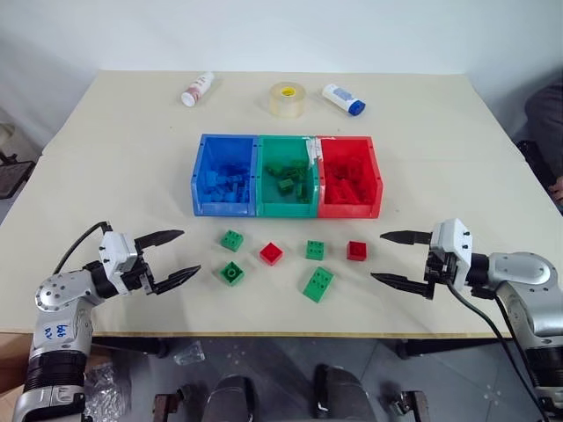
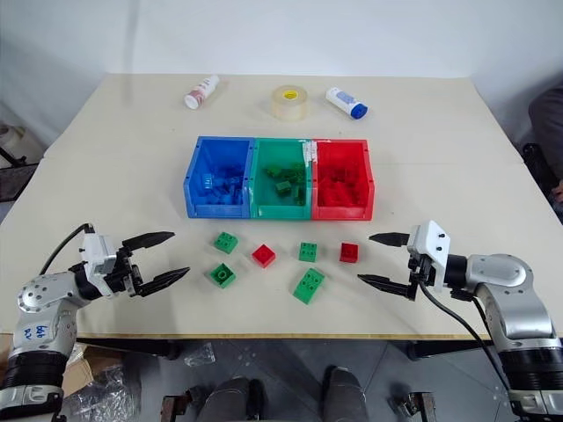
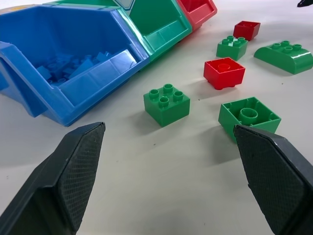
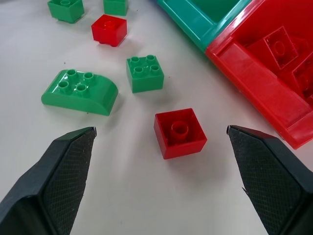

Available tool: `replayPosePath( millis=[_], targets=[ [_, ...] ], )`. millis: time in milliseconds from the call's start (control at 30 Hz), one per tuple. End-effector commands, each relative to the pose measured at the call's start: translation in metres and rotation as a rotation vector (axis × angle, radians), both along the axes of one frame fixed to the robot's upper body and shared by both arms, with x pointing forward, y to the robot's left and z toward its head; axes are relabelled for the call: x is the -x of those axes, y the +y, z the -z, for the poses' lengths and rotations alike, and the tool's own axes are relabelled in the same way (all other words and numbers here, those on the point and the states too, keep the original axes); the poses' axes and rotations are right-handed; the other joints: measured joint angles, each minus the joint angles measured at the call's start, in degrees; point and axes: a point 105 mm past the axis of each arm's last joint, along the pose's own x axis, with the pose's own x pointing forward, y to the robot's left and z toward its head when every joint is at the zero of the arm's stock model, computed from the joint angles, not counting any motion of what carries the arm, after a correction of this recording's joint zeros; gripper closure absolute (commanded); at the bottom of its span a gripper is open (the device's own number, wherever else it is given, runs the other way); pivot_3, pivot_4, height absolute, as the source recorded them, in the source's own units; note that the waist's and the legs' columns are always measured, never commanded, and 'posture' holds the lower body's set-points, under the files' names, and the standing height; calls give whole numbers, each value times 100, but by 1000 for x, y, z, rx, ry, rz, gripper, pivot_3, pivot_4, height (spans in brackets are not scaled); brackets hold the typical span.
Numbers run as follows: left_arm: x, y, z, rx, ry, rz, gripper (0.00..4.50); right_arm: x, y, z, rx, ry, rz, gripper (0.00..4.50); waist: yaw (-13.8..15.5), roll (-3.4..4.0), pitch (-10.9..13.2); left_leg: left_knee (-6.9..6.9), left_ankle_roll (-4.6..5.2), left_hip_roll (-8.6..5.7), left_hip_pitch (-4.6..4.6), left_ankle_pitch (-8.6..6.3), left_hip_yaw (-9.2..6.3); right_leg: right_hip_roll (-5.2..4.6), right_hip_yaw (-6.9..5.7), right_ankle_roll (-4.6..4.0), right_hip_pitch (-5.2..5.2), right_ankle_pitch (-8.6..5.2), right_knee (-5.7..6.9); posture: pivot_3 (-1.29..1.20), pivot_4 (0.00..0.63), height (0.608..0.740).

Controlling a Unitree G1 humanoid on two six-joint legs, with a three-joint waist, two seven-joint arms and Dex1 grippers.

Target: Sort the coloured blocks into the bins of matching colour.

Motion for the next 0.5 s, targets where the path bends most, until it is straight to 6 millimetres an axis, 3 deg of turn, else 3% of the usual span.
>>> replayPosePath(
  millis=[33,267,500],
  targets=[
    [1,-5,-6,10,8,29,27,-4,1,-14,-24,-57,8,0,0,0,0,0,0,0,0,0,0,0,0,0,0,0,0,0,150,740],
    [-5,-8,-13,66,29,5,27,-9,-13,-9,31,-38,105,0,5,0,0,2,0,0,0,0,0,0,1,0,0,0,2,0,150,740],
    [-3,-9,-6,36,40,28,27,17,-49,-2,118,71,171,0,63,0,0,2,0,-2,-2,-1,1,0,0,0,0,0,-3,0,150,740]
  ],
)
